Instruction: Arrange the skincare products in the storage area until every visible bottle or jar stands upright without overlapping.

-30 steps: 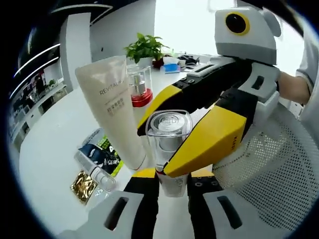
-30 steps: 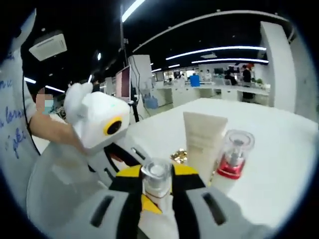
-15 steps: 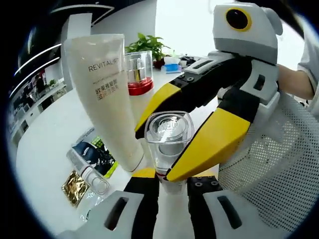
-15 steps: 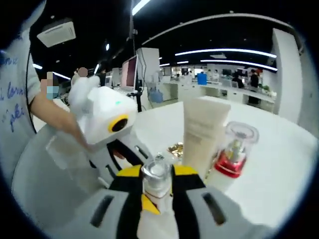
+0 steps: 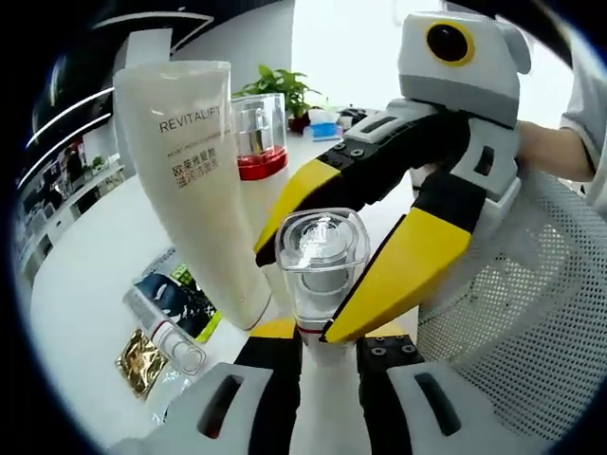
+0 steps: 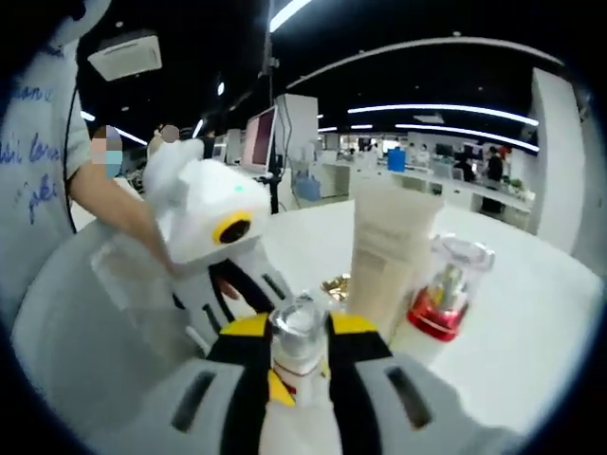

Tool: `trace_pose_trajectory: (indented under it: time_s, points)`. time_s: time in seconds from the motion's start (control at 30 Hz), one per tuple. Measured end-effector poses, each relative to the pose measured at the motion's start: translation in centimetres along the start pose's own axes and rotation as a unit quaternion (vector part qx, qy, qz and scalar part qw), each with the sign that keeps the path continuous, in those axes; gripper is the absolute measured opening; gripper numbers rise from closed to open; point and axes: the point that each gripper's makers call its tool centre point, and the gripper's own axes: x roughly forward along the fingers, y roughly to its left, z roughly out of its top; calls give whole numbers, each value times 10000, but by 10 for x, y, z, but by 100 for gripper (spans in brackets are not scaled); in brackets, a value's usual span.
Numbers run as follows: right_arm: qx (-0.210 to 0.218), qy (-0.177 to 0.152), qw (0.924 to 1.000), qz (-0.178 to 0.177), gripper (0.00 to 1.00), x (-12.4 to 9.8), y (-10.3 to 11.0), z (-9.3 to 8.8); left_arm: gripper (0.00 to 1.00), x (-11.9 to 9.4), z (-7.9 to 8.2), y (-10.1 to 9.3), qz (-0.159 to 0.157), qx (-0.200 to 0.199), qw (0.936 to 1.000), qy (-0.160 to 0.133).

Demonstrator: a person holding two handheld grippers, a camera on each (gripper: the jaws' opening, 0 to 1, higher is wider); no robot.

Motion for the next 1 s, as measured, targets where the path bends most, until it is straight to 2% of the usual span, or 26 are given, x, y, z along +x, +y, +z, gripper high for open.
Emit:
trace_pose_trajectory:
  time_s: [0.03, 0.13, 0.3, 0.47, 0.6, 0.8, 1.0]
  points:
    - [-141, 120, 9998, 9, 22, 0, 1, -4, 19, -1, -3, -1, -32, -2, 9999, 96]
    - [-305, 291, 9991, 28, 22, 0, 6, -11, 21, -4, -6, -4, -37, 51, 9999, 127]
    - [-286, 319, 9991, 39, 22, -1, 6, -12, 21, -7, -8, -4, -19, 62, 9998, 183]
    - [-214, 294, 9993, 11, 27, -2, 3, -9, 21, -7, -7, -3, -2, 79, 9998, 191]
    - [-97, 417, 9991, 38, 32, -8, 2, -12, 22, -9, -8, -2, 26, 79, 9997, 218]
    - [141, 486, 9987, 41, 28, -26, -5, -17, 22, -19, -15, -1, 66, 127, 9993, 350]
    - [221, 903, 9956, 120, 25, -35, -10, -36, 20, -30, -21, -3, 100, 4, 9987, 502]
